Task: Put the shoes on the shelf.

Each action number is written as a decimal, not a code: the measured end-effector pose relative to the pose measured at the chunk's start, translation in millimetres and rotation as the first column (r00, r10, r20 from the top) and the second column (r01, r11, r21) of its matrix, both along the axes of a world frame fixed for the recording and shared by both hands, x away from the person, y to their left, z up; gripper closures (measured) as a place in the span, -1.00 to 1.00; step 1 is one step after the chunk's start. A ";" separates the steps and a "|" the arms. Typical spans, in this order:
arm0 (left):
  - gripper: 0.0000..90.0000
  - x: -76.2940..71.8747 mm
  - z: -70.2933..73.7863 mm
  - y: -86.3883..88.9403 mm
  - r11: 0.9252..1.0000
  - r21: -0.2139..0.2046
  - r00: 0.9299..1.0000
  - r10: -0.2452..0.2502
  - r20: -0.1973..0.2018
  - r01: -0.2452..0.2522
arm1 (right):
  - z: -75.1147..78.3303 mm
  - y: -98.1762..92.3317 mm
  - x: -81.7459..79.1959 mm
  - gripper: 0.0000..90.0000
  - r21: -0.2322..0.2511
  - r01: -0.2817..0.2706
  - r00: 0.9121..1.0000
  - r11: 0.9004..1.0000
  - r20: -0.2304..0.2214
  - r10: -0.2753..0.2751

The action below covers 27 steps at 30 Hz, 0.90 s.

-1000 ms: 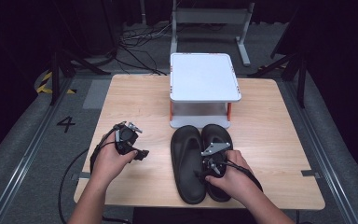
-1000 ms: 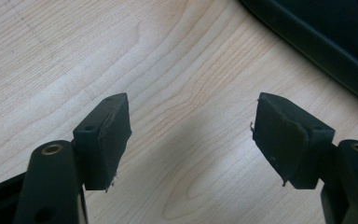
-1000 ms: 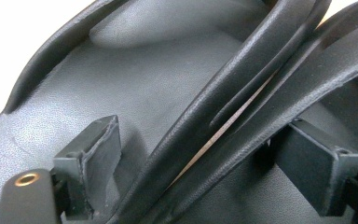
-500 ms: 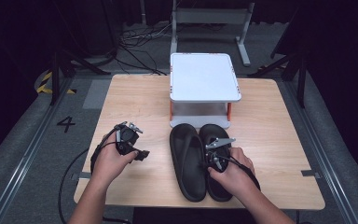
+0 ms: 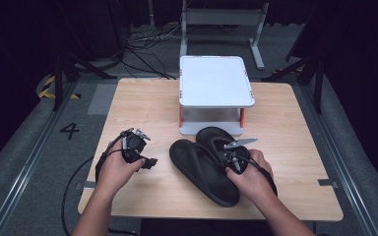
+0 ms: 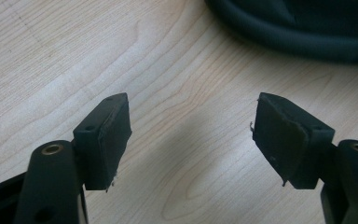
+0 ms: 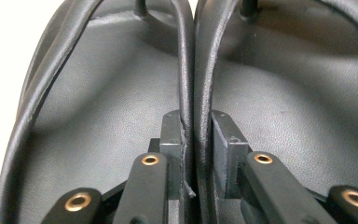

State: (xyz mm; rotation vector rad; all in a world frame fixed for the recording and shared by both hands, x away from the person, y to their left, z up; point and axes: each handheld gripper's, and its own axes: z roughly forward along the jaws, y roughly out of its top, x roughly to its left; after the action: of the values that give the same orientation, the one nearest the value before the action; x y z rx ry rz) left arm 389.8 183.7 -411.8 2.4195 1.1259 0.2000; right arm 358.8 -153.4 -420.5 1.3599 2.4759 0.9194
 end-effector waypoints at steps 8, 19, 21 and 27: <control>-0.37 0.8 -0.9 0.4 1.000 0.000 1.000 -0.002 0.002 0.002 | 13.2 -12.9 17.2 0.71 0.038 0.073 0.997 0.997 0.026 -0.074; -0.37 1.6 -2.0 1.6 1.000 -0.001 1.000 -0.002 -0.002 0.002 | 33.9 -19.9 42.8 0.72 0.087 0.151 0.985 0.985 0.065 -0.157; -0.37 1.6 -2.2 1.6 1.000 -0.001 1.000 -0.002 -0.003 0.002 | 39.5 -19.1 46.6 0.72 0.105 0.165 0.982 0.981 0.076 -0.174; -0.37 1.6 -1.5 2.6 1.000 -0.002 1.000 -0.005 -0.003 0.005 | 49.0 -15.0 61.9 0.72 0.121 0.204 0.973 0.971 0.082 -0.215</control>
State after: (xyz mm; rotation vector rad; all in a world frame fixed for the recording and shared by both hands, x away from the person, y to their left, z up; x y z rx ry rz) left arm 391.4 186.3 -413.3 2.4216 1.1206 0.1938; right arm 420.7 -168.3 -371.5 1.5398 2.1897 1.0601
